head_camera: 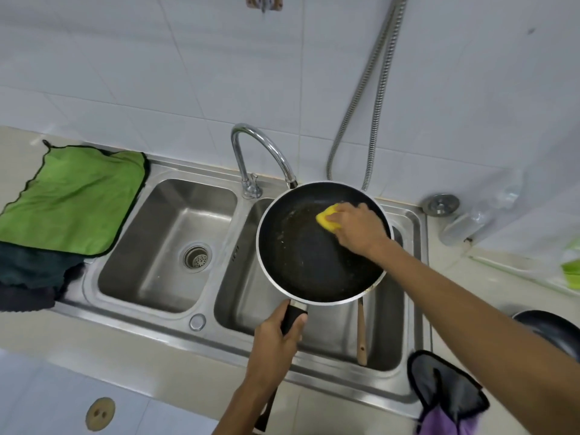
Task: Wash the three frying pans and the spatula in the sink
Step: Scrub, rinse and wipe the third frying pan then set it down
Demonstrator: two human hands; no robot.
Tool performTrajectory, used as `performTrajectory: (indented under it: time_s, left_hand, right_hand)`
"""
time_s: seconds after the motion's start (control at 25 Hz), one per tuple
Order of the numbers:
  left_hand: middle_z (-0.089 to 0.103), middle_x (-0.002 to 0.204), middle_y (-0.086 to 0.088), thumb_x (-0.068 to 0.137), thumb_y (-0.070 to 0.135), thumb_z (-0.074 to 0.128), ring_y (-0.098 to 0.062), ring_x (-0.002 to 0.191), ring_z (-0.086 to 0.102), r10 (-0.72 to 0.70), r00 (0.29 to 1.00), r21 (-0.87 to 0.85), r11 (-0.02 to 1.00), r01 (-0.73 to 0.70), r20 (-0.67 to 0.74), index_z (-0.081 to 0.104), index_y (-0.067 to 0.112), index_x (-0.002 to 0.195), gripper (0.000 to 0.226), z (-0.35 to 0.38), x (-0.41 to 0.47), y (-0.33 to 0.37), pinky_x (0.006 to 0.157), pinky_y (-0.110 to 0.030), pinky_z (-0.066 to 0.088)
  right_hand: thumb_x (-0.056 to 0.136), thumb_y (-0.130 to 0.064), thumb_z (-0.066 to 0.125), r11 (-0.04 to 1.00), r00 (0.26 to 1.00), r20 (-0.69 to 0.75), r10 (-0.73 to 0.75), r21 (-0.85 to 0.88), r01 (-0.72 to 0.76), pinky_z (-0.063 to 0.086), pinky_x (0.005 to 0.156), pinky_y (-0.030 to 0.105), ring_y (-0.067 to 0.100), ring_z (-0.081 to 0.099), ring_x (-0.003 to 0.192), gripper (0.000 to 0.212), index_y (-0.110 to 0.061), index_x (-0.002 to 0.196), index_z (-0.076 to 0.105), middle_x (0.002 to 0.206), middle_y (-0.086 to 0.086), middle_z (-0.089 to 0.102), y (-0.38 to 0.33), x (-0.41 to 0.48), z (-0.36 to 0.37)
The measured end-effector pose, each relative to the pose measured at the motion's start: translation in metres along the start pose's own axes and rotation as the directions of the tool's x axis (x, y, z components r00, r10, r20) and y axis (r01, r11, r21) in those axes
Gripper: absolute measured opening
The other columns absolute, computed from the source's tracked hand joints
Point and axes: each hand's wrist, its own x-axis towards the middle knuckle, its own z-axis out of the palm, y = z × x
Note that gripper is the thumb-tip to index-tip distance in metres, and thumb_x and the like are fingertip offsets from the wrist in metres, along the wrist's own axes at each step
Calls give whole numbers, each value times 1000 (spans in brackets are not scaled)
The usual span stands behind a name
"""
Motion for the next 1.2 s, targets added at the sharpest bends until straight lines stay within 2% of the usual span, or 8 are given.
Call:
performTrajectory:
  time_s: [0.2,0.36,0.56,0.68,0.8,0.96,1.12,1.2]
  left_hand:
    - [63,69,18,101,36,63,-4,65,60,14,999,9,1000,-14,-29,68,28,119,20,3,11,-1,62,-22,50]
    - [61,66,11,101,34,63,-8,61,55,34,999,60,998,-32,-34,69,30,113,14,-3,24,-3,62,-28,49]
    - [61,63,11,101,32,64,-8,57,55,-19,999,33,999,20,-25,69,31,106,8,-9,24,-8,57,-31,49]
    - [61,64,10,101,33,63,-7,57,56,29,1000,70,997,-28,-9,68,32,108,8,-5,18,-6,59,-29,50]
    - [66,68,9,101,36,63,-5,61,60,76,997,116,990,-76,10,67,31,113,14,1,10,-3,62,-23,50]
    - [68,72,0,100,39,64,-12,63,63,70,998,98,993,-69,-7,66,37,110,11,13,3,2,63,-33,53]
    - [62,67,-4,100,37,65,-9,57,53,65,997,66,996,-62,-49,65,49,112,17,5,6,-6,59,-35,50]
    - [58,62,3,99,39,65,-10,54,51,38,997,64,997,-34,-62,65,47,118,21,-3,11,-14,57,-41,53]
  right_hand:
    - [89,-36,65,985,999,46,-28,169,19,47,101,38,29,53,115,45,-39,133,62,141,-5,54,7,-62,6]
    - [89,-36,62,971,996,-7,-85,226,84,46,99,36,28,56,110,44,-34,133,64,138,-2,56,-27,-85,8]
    - [92,-34,60,968,995,24,-92,235,84,52,96,39,23,51,113,41,-37,132,63,141,-9,53,15,-103,7]
    - [94,-32,59,947,961,132,-241,250,203,46,103,36,21,51,121,39,-37,132,64,142,-9,54,9,-95,8]
    - [96,-30,60,907,924,114,-366,267,326,45,102,38,25,47,124,39,-36,134,62,146,-7,49,-36,-73,20]
    - [95,-22,58,967,978,-50,-201,152,206,50,97,42,33,48,116,39,-30,133,62,145,-1,49,-59,-20,32]
    - [92,-21,57,998,998,-42,41,59,-39,52,95,43,36,50,114,35,-25,127,64,134,4,54,-10,-6,22]
    - [90,-21,59,999,1000,-6,22,45,-21,52,93,41,35,51,114,35,-24,125,64,131,5,56,-1,-33,23]
